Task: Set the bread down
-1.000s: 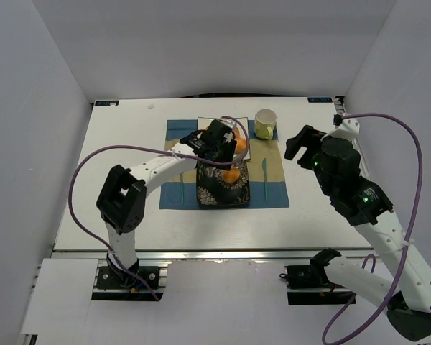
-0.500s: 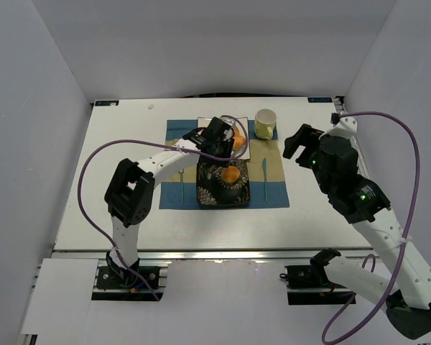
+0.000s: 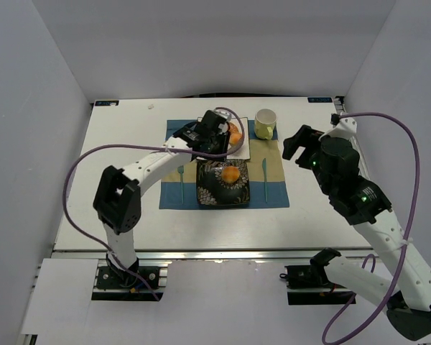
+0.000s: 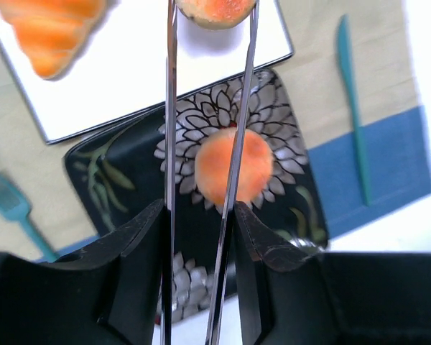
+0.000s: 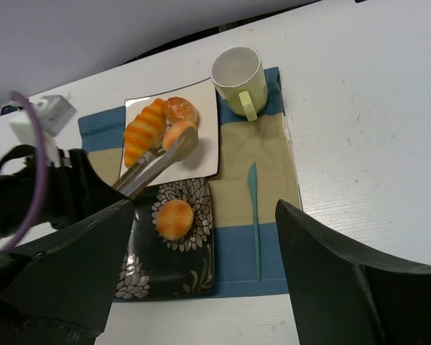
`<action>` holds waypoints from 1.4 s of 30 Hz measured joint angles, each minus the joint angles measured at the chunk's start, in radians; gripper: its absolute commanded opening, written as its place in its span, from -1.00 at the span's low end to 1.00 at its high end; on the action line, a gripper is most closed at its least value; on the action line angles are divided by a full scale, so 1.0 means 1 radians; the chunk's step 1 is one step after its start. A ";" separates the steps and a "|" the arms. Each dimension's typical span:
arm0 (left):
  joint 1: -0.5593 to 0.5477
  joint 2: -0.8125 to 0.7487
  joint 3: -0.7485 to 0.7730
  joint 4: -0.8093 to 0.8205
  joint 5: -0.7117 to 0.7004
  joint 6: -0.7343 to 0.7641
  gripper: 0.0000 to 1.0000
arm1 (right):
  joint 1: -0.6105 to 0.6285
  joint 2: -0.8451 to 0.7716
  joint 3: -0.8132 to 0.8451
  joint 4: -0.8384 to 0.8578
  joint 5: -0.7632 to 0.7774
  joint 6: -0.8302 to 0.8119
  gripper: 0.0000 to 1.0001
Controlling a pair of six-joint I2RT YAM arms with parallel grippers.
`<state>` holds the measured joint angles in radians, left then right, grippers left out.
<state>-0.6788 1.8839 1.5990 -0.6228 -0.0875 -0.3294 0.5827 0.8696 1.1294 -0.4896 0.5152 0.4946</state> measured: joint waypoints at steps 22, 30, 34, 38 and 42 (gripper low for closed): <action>-0.152 -0.595 -0.581 0.013 -0.112 -0.223 -0.17 | 0.000 -0.138 -0.171 -0.031 -0.064 0.042 0.72; -0.197 -0.692 -0.629 0.006 -0.150 -0.272 -0.18 | 0.000 -0.137 -0.184 -0.035 -0.067 0.047 0.71; -0.212 -0.702 -0.679 0.005 -0.169 -0.288 -0.17 | 0.000 -0.136 -0.185 -0.035 -0.067 0.048 0.71; -0.227 -0.698 -0.718 -0.003 -0.185 -0.307 -0.18 | 0.000 -0.134 -0.187 -0.035 -0.067 0.048 0.71; -0.246 -0.698 -0.742 -0.002 -0.196 -0.325 -0.17 | 0.000 -0.131 -0.193 -0.034 -0.070 0.048 0.71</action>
<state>-0.9253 1.1858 0.8570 -0.6250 -0.2836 -0.6540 0.5827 0.7383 0.9363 -0.5240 0.4450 0.5430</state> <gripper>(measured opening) 0.480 0.854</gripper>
